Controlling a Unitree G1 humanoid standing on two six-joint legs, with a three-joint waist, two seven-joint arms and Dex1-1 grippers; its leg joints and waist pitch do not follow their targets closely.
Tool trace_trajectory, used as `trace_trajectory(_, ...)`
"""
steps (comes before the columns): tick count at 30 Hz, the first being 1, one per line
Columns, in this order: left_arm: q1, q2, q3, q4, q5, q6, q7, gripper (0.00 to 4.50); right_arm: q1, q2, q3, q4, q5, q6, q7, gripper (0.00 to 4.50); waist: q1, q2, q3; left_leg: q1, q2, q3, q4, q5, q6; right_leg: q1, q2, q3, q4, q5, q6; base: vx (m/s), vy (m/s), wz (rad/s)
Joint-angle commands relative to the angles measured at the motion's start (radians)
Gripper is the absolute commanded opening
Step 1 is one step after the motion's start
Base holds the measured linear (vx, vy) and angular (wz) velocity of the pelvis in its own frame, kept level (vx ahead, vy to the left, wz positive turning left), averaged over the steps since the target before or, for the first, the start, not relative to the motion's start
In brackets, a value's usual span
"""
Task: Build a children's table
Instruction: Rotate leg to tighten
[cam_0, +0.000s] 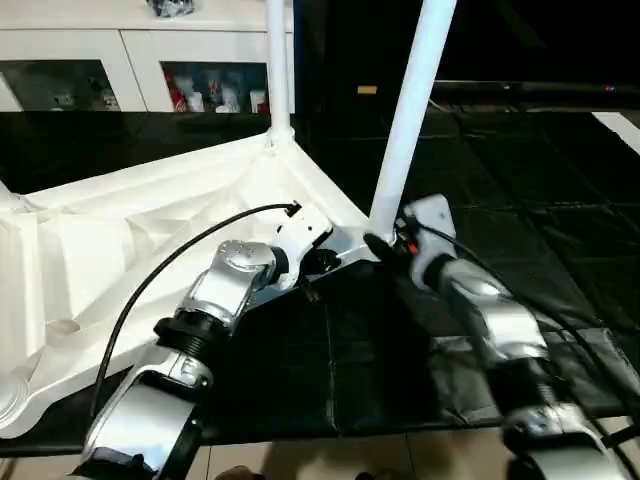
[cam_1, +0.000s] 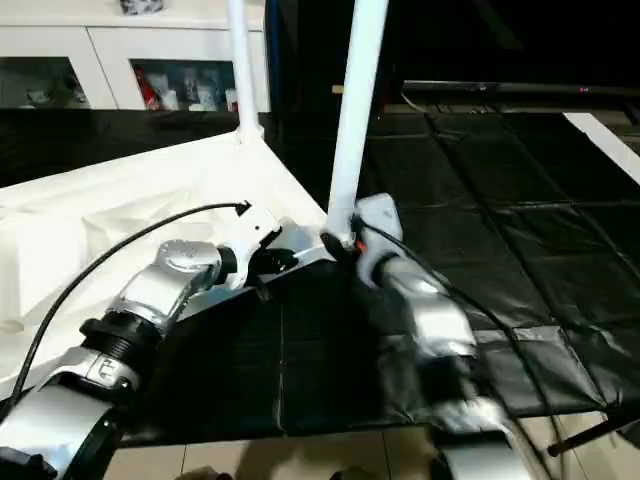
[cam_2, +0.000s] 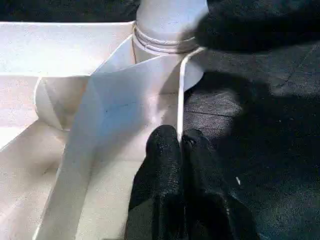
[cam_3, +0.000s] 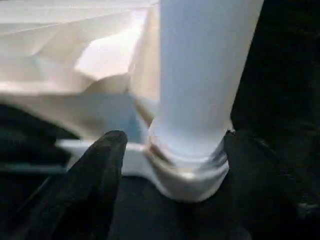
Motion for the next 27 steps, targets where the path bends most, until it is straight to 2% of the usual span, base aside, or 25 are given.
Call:
trace_trajectory(1,-0.038,0.009,0.017,-0.009,-0.026,-0.044,-0.024,0.00,0.008,-0.026,0.020,-0.039,0.018,0.014,0.060,3.62,0.009,-0.002,-0.077,0.010,0.037,-0.015,-0.059,-0.122,0.072,0.067,-0.084,0.051,-0.072,-0.115,-0.219,0.000,0.000,0.00)
trace_trajectory(3,-0.035,0.026,0.012,0.001,-0.028,-0.082,-0.055,0.00,0.026,-0.075,0.024,-0.072,0.038,0.028,0.129,3.79,0.011,-0.003,-0.076,0.012,0.037,-0.015,-0.059,-0.132,0.076,0.067,-0.084,0.051,-0.075,-0.134,-0.216,0.000,0.000,0.00)
trace_trajectory(4,-0.032,0.035,0.010,0.003,-0.030,-0.099,-0.075,0.00,0.036,-0.098,0.026,-0.093,0.050,0.032,0.165,3.91,0.011,0.002,-0.075,0.011,0.037,-0.016,-0.059,-0.137,0.075,0.067,-0.084,0.051,-0.075,-0.143,-0.213,0.000,0.000,0.00)
trace_trajectory(6,-0.025,0.048,0.006,0.001,-0.041,-0.130,-0.117,0.00,0.051,-0.135,0.023,-0.126,0.073,0.042,0.228,4.07,0.013,-0.002,-0.075,0.011,0.036,-0.015,-0.059,-0.146,0.076,0.068,-0.083,0.051,-0.078,-0.160,-0.203,0.000,0.000,0.00)
trace_trajectory(9,-0.005,0.082,-0.018,-0.015,-0.052,-0.177,-0.227,0.00,0.068,-0.204,0.030,-0.151,0.085,0.020,0.336,4.34,0.016,-0.002,-0.074,0.011,0.039,-0.016,-0.060,-0.151,0.073,0.065,-0.086,0.051,-0.079,-0.183,-0.201,0.000,0.000,0.00)
trace_trajectory(13,0.024,0.142,-0.056,-0.041,-0.054,-0.225,-0.372,0.00,0.071,-0.292,0.066,-0.156,0.095,0.001,0.488,4.34,0.028,-0.002,-0.075,0.013,0.043,-0.015,-0.059,-0.148,0.074,0.063,-0.085,0.051,-0.074,-0.165,-0.217,0.000,0.000,0.00)
trace_trajectory(15,0.029,0.150,-0.062,-0.046,-0.055,-0.236,-0.392,0.00,0.073,-0.301,0.072,-0.159,0.100,-0.001,0.510,4.34,0.031,-0.001,-0.076,0.016,0.046,-0.014,-0.059,-0.151,0.074,0.060,-0.086,0.051,-0.073,-0.158,-0.221,0.000,0.000,0.00)
trace_trajectory(19,0.053,0.180,-0.089,-0.083,-0.073,-0.264,-0.510,0.00,0.083,-0.336,0.117,-0.178,0.103,-0.042,0.608,4.34,0.051,-0.001,-0.074,0.020,0.050,-0.012,-0.061,-0.158,0.065,0.054,-0.087,0.052,-0.072,-0.180,-0.217,0.000,0.000,0.00)
trace_trajectory(22,0.061,0.188,-0.105,-0.098,-0.084,-0.273,-0.556,0.00,0.082,-0.342,0.130,-0.182,0.115,-0.043,0.658,4.34,0.059,-0.001,-0.073,0.019,0.052,-0.012,-0.062,-0.173,0.058,0.055,-0.089,0.051,-0.074,-0.204,-0.213,0.000,0.000,0.00)
trace_trajectory(23,0.068,0.196,-0.117,-0.108,-0.091,-0.289,-0.592,0.00,0.079,-0.345,0.138,-0.183,0.131,-0.030,0.696,4.20,0.061,0.000,-0.074,0.020,0.052,-0.012,-0.062,-0.177,0.056,0.055,-0.089,0.051,-0.074,-0.209,-0.210,0.000,0.000,0.00)
trace_trajectory(25,0.071,0.201,-0.124,-0.118,-0.094,-0.292,-0.613,0.00,0.077,-0.347,0.142,-0.181,0.138,-0.025,0.716,4.20,0.064,-0.003,-0.073,0.020,0.051,-0.012,-0.063,-0.180,0.055,0.054,-0.089,0.051,-0.076,-0.222,-0.204,0.000,0.000,0.00)
trace_trajectory(27,0.078,0.207,-0.132,-0.135,-0.097,-0.294,-0.644,0.00,0.074,-0.352,0.150,-0.177,0.143,-0.021,0.742,3.91,0.070,-0.003,-0.073,0.021,0.053,-0.012,-0.063,-0.176,0.051,0.053,-0.090,0.052,-0.074,-0.234,-0.199,0.000,0.000,0.00)
